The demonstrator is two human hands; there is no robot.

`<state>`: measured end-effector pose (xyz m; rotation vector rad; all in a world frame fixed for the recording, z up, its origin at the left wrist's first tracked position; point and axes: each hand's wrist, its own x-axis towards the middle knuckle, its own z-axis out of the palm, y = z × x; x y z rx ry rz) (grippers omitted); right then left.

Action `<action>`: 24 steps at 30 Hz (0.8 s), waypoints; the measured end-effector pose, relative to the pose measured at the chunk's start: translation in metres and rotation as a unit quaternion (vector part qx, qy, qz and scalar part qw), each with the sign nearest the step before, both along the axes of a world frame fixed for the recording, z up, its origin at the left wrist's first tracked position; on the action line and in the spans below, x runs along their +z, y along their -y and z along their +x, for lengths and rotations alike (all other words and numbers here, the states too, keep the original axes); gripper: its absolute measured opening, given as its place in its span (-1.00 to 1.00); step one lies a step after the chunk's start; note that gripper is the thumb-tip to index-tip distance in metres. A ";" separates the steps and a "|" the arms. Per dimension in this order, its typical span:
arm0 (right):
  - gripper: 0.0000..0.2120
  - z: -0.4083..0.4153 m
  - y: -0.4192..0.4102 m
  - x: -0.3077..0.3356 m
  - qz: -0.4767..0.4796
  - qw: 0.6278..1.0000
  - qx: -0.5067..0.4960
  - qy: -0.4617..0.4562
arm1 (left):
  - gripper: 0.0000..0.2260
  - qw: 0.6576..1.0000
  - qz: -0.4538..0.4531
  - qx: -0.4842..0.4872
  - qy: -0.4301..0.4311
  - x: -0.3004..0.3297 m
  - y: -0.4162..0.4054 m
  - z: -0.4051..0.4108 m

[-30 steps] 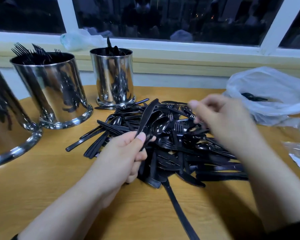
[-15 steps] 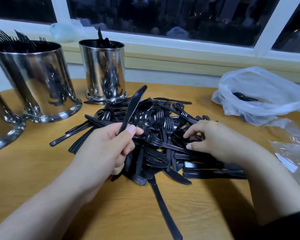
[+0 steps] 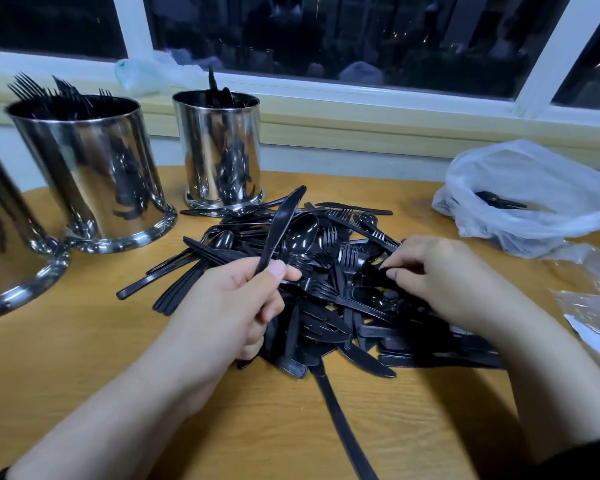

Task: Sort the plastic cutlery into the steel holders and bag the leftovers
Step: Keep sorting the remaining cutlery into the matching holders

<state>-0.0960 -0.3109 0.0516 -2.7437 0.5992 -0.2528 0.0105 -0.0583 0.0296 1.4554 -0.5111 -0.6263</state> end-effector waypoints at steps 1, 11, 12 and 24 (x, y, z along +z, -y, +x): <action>-0.90 0.001 -0.001 0.001 0.006 0.999 -0.002 0.041 | -0.75 1.000 0.000 0.001 -0.002 0.000 0.000 0.000; -0.94 0.010 -0.048 0.034 0.377 0.851 0.005 0.365 | -0.76 1.000 -0.013 0.019 0.012 0.003 0.001 -0.003; -0.93 0.012 -0.055 0.033 0.426 0.831 0.014 0.357 | -0.76 1.000 -0.017 0.020 0.014 0.004 0.001 -0.004; -0.88 0.032 -0.090 0.010 0.370 0.871 -0.005 0.322 | -0.69 0.998 -0.021 -0.052 -0.001 0.010 0.000 -0.011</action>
